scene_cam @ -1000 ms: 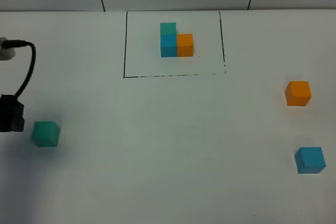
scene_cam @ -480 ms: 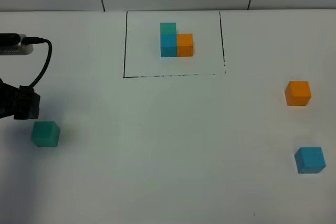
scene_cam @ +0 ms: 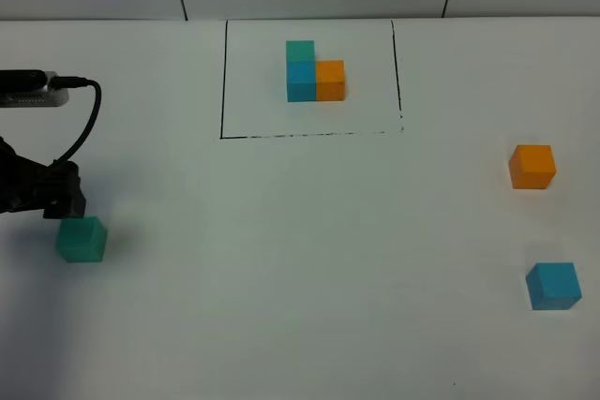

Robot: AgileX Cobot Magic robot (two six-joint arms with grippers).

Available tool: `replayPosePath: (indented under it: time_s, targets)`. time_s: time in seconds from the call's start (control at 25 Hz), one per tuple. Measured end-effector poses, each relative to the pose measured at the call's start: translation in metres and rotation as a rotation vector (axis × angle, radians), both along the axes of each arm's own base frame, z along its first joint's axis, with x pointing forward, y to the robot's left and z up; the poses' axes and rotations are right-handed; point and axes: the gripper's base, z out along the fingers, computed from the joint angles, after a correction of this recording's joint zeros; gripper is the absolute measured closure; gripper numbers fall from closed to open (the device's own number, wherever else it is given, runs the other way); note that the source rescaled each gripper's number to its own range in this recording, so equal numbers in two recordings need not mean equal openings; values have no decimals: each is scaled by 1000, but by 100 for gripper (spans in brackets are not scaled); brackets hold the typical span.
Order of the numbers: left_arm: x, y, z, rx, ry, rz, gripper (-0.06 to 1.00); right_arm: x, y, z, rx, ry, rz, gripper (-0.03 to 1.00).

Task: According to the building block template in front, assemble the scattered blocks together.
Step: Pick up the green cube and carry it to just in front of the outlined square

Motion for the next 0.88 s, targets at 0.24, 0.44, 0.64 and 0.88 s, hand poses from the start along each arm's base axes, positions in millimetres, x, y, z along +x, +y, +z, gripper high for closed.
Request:
replayPosePath:
  time_s: [0.24,0.44,0.64,0.88]
  targets:
    - [6,-4,-19,-55,73,47,-5,0,0,0,0,0,0,19]
    - [10,-5,-38,-56,146,53,-5,0,0,0,0,0,0,19]
    - [13,-5,-51,-54,185,57,-5,0,0,0,0,0,0,19]
    - [20,-4,-64,-51,183,61,-4,0,0,0,0,0,0,19]
